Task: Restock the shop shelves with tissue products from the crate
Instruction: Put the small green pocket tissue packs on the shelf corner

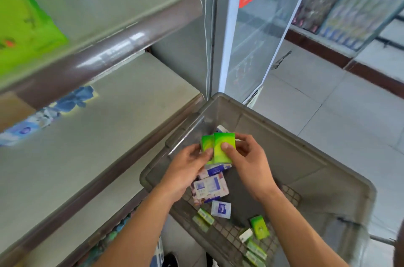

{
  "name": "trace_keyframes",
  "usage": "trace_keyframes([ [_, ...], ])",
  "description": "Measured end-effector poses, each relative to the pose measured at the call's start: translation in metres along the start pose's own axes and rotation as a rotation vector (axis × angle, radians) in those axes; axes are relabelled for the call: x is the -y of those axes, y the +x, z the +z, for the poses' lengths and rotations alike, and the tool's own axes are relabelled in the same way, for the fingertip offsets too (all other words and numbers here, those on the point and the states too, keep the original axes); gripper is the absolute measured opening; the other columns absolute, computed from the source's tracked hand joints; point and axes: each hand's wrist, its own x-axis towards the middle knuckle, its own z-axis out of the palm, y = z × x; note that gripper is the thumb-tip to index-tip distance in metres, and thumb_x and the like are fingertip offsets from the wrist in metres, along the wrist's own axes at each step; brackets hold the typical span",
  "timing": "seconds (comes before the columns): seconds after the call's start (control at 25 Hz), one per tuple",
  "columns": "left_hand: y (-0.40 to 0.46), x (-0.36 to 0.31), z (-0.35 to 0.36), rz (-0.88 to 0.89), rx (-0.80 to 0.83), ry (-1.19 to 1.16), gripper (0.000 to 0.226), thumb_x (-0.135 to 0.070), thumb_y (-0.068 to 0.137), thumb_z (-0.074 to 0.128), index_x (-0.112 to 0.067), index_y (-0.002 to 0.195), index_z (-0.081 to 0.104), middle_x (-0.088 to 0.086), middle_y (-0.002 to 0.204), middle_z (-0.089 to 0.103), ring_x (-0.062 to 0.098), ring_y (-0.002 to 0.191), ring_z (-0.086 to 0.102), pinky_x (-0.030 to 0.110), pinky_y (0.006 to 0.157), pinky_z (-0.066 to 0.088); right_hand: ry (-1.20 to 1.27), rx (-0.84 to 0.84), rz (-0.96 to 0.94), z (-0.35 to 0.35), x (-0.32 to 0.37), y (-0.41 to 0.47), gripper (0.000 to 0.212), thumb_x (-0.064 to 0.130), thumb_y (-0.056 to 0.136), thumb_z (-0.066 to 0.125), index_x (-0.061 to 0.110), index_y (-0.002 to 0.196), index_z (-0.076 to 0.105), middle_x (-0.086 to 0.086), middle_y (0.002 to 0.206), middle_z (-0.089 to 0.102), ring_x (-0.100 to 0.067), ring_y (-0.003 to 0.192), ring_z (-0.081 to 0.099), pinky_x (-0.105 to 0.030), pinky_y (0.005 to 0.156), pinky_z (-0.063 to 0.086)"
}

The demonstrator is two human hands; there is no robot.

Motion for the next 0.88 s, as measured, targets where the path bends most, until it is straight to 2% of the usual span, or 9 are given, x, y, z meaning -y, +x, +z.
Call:
trace_keyframes([
  [0.16,-0.032,-0.028,0.008,0.084,0.02,0.152,0.043,-0.05,0.084,0.049,-0.024,0.115,0.064,-0.003,0.103,0.074,0.013,0.099,0.068,0.036,0.094,0.052,-0.084,0.0,-0.099,0.005,0.033,-0.018,0.024,0.029,0.091,0.064,0.023,0.114,0.058,0.007,0.098,0.069,-0.002,0.088,0.066,-0.02,0.071,0.054],
  [0.28,-0.054,-0.049,0.021,0.114,0.043,0.314,0.039,-0.057,0.092,0.026,-0.043,0.106,0.059,-0.012,0.103,0.07,0.005,0.1,0.066,0.028,0.091,0.049,-0.169,0.044,-0.142,0.01,0.05,-0.032,0.016,0.033,0.099,0.049,0.023,0.106,0.059,0.005,0.089,0.068,-0.002,0.077,0.064,-0.014,0.065,0.047],
  [0.36,-0.066,-0.061,0.029,0.136,0.046,0.404,0.055,-0.065,0.09,0.015,-0.042,0.116,0.057,-0.011,0.112,0.066,0.005,0.103,0.063,0.027,0.089,0.046,-0.232,0.068,-0.175,0.01,0.058,-0.04,0.025,0.035,0.102,0.04,0.019,0.106,0.06,0.002,0.081,0.067,-0.005,0.068,0.061,-0.013,0.058,0.043],
  [0.44,-0.074,-0.07,0.032,0.16,0.064,0.487,0.066,-0.071,0.087,0.01,-0.042,0.132,0.048,-0.008,0.125,0.06,0.004,0.107,0.057,0.03,0.092,0.041,-0.294,0.089,-0.185,0.008,0.064,-0.047,0.037,0.038,0.103,0.035,0.014,0.12,0.057,-0.001,0.08,0.067,-0.003,0.064,0.06,-0.013,0.055,0.043],
  [0.52,-0.081,-0.08,0.033,0.178,0.049,0.567,0.06,-0.065,0.093,0.012,-0.04,0.14,0.039,-0.004,0.132,0.055,0.006,0.108,0.054,0.031,0.093,0.039,-0.315,0.113,-0.164,0.006,0.069,-0.052,0.045,0.039,0.103,0.031,0.01,0.132,0.05,-0.005,0.082,0.067,-0.001,0.062,0.058,-0.014,0.054,0.043],
  [0.64,-0.09,-0.095,0.025,0.203,-0.027,0.662,0.052,-0.055,0.1,0.017,-0.032,0.14,0.042,0.007,0.13,0.059,0.019,0.114,0.058,0.04,0.1,0.042,-0.269,0.178,-0.167,0.006,0.085,-0.056,0.038,0.035,0.104,0.03,0.019,0.129,0.054,-0.006,0.088,0.067,-0.009,0.073,0.063,-0.022,0.066,0.05],
  [0.68,-0.095,-0.103,0.021,0.242,-0.045,0.672,0.049,-0.052,0.101,0.02,-0.032,0.139,0.043,0.006,0.127,0.06,0.019,0.114,0.058,0.042,0.102,0.042,-0.262,0.189,-0.207,0.006,0.093,-0.057,0.033,0.032,0.104,0.032,0.023,0.125,0.056,-0.004,0.09,0.067,-0.01,0.078,0.063,-0.026,0.071,0.051],
  [0.76,-0.108,-0.124,0.012,0.332,-0.062,0.649,0.041,-0.046,0.102,0.028,-0.033,0.136,0.047,-0.002,0.128,0.059,0.012,0.114,0.056,0.038,0.103,0.041,-0.269,0.206,-0.311,0.01,0.112,-0.058,0.031,0.03,0.104,0.035,0.025,0.125,0.057,0.002,0.094,0.067,-0.006,0.083,0.062,-0.023,0.076,0.049],
  [0.88,-0.126,-0.158,-0.002,0.499,-0.144,0.667,0.027,-0.032,0.102,0.041,-0.022,0.116,0.061,-0.002,0.106,0.065,0.011,0.094,0.061,0.031,0.085,0.047,-0.267,0.254,-0.421,0.021,0.142,-0.058,0.027,0.03,0.103,0.037,0.026,0.119,0.059,-0.002,0.088,0.065,-0.011,0.078,0.06,-0.027,0.072,0.048],
])
